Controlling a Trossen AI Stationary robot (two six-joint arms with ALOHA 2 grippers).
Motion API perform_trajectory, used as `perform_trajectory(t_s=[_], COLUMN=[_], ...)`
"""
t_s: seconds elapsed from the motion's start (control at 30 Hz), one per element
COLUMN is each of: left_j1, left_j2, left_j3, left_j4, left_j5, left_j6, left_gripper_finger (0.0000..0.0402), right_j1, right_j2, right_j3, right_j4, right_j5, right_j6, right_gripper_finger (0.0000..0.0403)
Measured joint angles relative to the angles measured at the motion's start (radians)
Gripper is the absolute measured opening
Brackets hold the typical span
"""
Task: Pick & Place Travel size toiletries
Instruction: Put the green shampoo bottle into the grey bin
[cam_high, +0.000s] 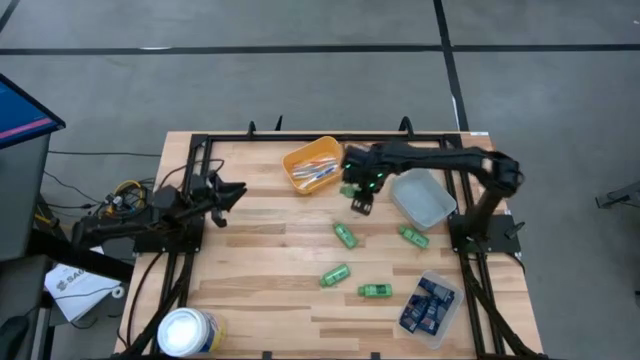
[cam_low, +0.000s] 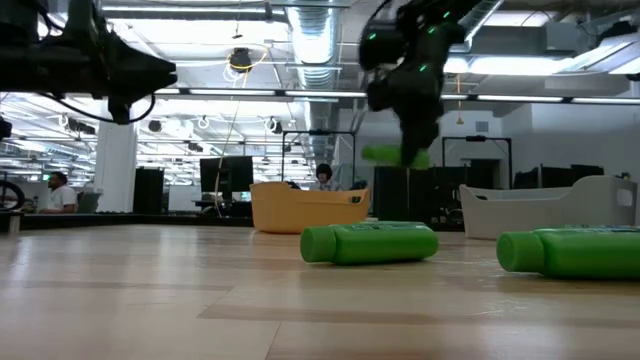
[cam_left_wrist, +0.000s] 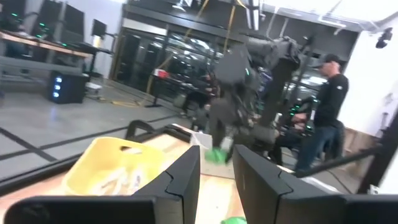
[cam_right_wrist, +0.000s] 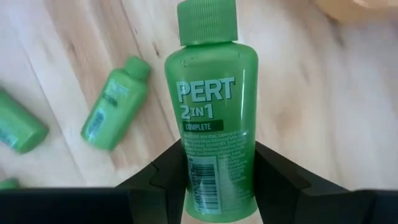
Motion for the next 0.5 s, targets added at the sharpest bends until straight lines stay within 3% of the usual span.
perform_trajectory(t_s=[0.2, 0.5], left_j1=[-0.091, -0.116], left_j2=[0.0, 0.0], left_j3=[0.0, 0.0], left_j4=[0.0, 0.0], left_j5=[0.003, 0.002], left_j6=[0.0, 0.0], left_gripper_finger=[0.0092, 0.0092], right_j1=[-0.061, -0.129], right_j2=[-0.216, -0.573], right_j3=[-0.11, -0.443], right_j4=[-0.082, -0.144], right_j5=[0.078, 0.09], right_j6=[0.128, 0.365], right_gripper_finger=[0.014, 0.014])
